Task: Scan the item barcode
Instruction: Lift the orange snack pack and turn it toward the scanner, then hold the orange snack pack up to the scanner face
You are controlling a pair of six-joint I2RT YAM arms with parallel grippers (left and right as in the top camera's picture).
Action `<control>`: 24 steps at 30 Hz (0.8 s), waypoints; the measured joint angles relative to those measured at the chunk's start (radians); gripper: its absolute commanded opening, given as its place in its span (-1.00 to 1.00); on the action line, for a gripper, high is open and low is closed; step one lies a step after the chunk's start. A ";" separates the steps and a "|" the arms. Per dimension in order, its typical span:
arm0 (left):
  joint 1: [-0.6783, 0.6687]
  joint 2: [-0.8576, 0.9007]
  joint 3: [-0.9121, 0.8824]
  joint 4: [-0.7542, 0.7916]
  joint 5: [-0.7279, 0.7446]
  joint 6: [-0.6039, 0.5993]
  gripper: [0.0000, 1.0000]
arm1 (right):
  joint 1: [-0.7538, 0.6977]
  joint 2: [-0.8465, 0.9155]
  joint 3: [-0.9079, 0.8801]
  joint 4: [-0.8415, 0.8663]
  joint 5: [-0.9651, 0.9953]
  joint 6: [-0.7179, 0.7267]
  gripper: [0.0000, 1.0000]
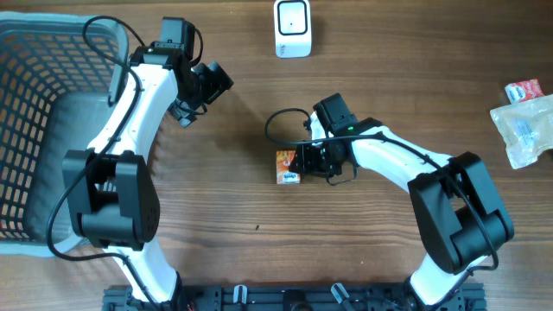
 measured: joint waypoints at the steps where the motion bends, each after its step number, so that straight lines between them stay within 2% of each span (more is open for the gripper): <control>1: 0.000 0.000 0.000 0.001 0.000 0.000 1.00 | 0.000 0.000 0.000 0.005 -0.010 0.013 -0.77; 2: 0.000 0.000 0.000 0.000 0.000 0.000 1.00 | 0.000 0.000 0.000 0.011 -0.018 0.014 -0.91; 10: 0.000 0.000 0.000 0.000 0.000 0.000 1.00 | -0.089 0.000 0.000 0.065 -0.188 0.025 -0.91; 15: 0.000 0.000 0.000 0.000 0.000 0.000 1.00 | -0.206 0.000 0.000 0.172 -0.461 0.002 -0.91; 21: 0.000 0.000 0.000 0.001 0.000 0.000 1.00 | -0.302 0.000 0.002 0.390 -0.879 0.004 -0.91; 24: 0.000 0.000 0.000 0.000 0.000 0.000 1.00 | -0.316 0.000 0.001 0.456 -0.962 0.038 -0.91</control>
